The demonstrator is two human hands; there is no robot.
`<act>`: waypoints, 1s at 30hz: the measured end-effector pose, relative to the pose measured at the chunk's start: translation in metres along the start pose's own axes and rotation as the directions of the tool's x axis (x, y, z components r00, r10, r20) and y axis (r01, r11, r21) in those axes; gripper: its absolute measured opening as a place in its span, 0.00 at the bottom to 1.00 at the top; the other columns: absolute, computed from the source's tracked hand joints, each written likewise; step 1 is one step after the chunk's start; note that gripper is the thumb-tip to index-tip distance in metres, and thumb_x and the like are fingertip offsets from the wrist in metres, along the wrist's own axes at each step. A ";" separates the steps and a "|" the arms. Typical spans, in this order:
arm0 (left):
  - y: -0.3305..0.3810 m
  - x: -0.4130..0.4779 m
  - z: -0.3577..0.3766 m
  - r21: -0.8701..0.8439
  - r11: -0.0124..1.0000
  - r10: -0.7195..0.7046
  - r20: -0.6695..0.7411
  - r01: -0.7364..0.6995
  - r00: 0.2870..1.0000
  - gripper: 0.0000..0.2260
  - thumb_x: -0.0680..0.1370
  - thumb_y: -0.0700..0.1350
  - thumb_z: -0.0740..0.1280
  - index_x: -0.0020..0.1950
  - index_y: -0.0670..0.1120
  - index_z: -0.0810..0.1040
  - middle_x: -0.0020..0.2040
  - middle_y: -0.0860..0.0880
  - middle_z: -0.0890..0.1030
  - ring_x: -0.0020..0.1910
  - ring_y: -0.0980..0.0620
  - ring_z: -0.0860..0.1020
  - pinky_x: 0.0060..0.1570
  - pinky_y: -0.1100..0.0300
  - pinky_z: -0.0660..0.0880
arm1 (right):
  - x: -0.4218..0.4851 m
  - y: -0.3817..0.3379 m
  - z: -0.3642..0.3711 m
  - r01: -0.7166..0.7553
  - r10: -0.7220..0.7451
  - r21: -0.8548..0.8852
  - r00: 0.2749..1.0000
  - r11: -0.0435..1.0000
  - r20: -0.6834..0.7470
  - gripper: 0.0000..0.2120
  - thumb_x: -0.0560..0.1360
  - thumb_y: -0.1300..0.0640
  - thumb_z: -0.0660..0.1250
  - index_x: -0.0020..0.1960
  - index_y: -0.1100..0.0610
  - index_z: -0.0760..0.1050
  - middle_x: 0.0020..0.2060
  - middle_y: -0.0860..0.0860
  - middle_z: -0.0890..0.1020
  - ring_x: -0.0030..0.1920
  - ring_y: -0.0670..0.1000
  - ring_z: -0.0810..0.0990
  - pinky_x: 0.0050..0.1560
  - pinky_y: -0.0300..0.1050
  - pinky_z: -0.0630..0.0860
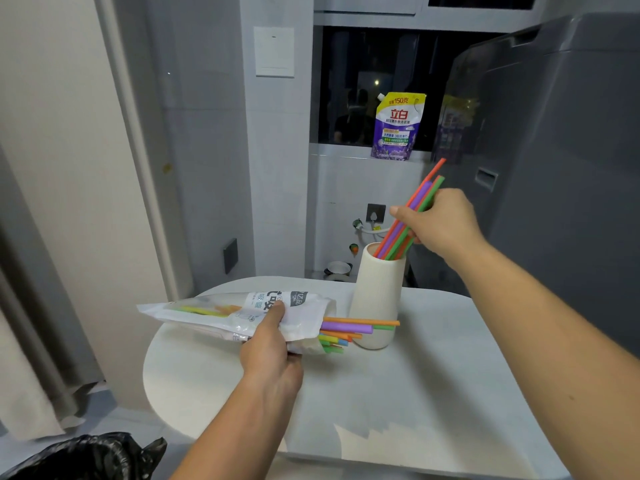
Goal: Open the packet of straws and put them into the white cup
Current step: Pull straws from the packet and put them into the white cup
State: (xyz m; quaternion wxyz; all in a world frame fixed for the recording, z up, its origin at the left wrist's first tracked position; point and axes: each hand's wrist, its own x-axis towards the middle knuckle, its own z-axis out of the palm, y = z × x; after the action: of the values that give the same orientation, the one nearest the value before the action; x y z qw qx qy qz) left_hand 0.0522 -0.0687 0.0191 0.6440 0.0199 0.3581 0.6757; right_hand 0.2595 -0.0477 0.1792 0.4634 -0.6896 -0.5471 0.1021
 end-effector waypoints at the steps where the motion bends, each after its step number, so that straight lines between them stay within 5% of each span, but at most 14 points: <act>1: 0.000 0.000 0.000 0.003 1.000 0.002 -0.002 -0.002 1.000 0.21 0.79 0.40 0.73 0.71 0.43 0.76 0.62 0.46 0.85 0.48 0.49 0.86 0.35 0.55 0.85 | -0.001 0.002 0.002 0.000 0.000 -0.004 1.000 1.000 -0.001 0.13 0.74 0.46 0.73 0.47 0.54 0.76 0.39 0.48 0.79 0.41 0.49 0.82 0.52 0.53 0.83; 10: 0.001 -0.004 0.002 0.008 1.000 0.007 -0.002 -0.007 1.000 0.21 0.79 0.40 0.73 0.72 0.43 0.76 0.63 0.45 0.85 0.47 0.49 0.85 0.33 0.56 0.85 | -0.006 0.014 0.000 0.042 -0.035 0.071 0.995 0.997 -0.095 0.26 0.71 0.44 0.76 0.64 0.55 0.75 0.49 0.53 0.81 0.47 0.54 0.83 0.50 0.53 0.82; 12: 0.004 -0.004 0.002 0.000 1.000 0.003 -0.013 -0.003 1.000 0.21 0.79 0.40 0.73 0.72 0.43 0.76 0.63 0.46 0.85 0.48 0.49 0.85 0.31 0.57 0.84 | -0.015 0.014 -0.005 0.087 -0.071 0.078 0.979 0.993 -0.194 0.21 0.73 0.44 0.73 0.61 0.54 0.75 0.47 0.52 0.79 0.45 0.51 0.80 0.46 0.48 0.78; 15: 0.008 -0.006 0.004 -0.015 1.000 0.007 -0.022 -0.007 1.000 0.22 0.79 0.40 0.73 0.72 0.43 0.76 0.63 0.46 0.85 0.47 0.50 0.85 0.26 0.60 0.81 | -0.046 0.015 -0.003 0.127 -0.080 0.167 0.962 0.978 -0.263 0.13 0.78 0.45 0.66 0.44 0.54 0.76 0.36 0.49 0.78 0.35 0.46 0.74 0.40 0.44 0.69; 17: 0.009 -0.007 0.004 -0.022 1.000 0.013 -0.021 -0.014 1.000 0.21 0.79 0.40 0.73 0.72 0.43 0.76 0.63 0.46 0.85 0.46 0.50 0.85 0.25 0.62 0.79 | -0.073 0.021 0.008 0.090 -0.051 0.235 0.984 0.968 -0.169 0.20 0.80 0.44 0.62 0.36 0.57 0.73 0.30 0.51 0.75 0.32 0.49 0.71 0.36 0.46 0.67; 19: 0.009 -0.008 0.005 -0.022 1.000 0.019 -0.021 -0.019 1.000 0.21 0.79 0.40 0.73 0.72 0.43 0.76 0.63 0.46 0.85 0.46 0.50 0.85 0.26 0.62 0.80 | -0.097 0.027 0.020 0.018 -0.018 0.247 1.000 0.969 -0.004 0.25 0.80 0.40 0.60 0.39 0.61 0.75 0.33 0.58 0.77 0.35 0.55 0.74 0.39 0.50 0.73; 21: 0.008 -0.009 0.005 -0.025 0.999 0.036 -0.024 -0.037 0.999 0.21 0.78 0.40 0.73 0.71 0.43 0.77 0.62 0.46 0.86 0.48 0.50 0.86 0.27 0.61 0.81 | -0.113 0.032 0.029 -0.026 -0.005 0.167 0.983 0.986 0.184 0.23 0.79 0.37 0.60 0.41 0.56 0.77 0.35 0.54 0.79 0.39 0.56 0.79 0.44 0.51 0.76; 24: 0.008 -0.013 0.006 -0.031 0.997 0.067 -0.027 -0.068 0.997 0.21 0.78 0.39 0.74 0.71 0.44 0.77 0.62 0.47 0.86 0.48 0.50 0.86 0.28 0.61 0.81 | -0.128 0.039 0.034 -0.044 0.000 0.106 0.924 0.993 0.382 0.15 0.74 0.36 0.66 0.44 0.48 0.78 0.40 0.50 0.81 0.39 0.52 0.81 0.38 0.43 0.75; 30: 0.009 -0.015 0.006 -0.034 0.997 0.074 -0.025 -0.075 0.997 0.21 0.77 0.39 0.75 0.70 0.44 0.78 0.61 0.47 0.86 0.50 0.49 0.87 0.29 0.60 0.82 | -0.134 0.046 0.036 0.012 -0.096 0.238 0.934 0.971 0.345 0.01 0.75 0.54 0.72 0.45 0.50 0.82 0.36 0.54 0.83 0.28 0.46 0.77 0.33 0.41 0.76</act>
State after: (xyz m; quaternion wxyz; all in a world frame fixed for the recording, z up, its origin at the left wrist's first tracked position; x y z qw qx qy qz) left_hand 0.0501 -0.0785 0.0350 0.6142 0.0137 0.3529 0.7057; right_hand 0.2154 -0.1417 0.0762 0.4373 -0.5855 -0.6247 0.2750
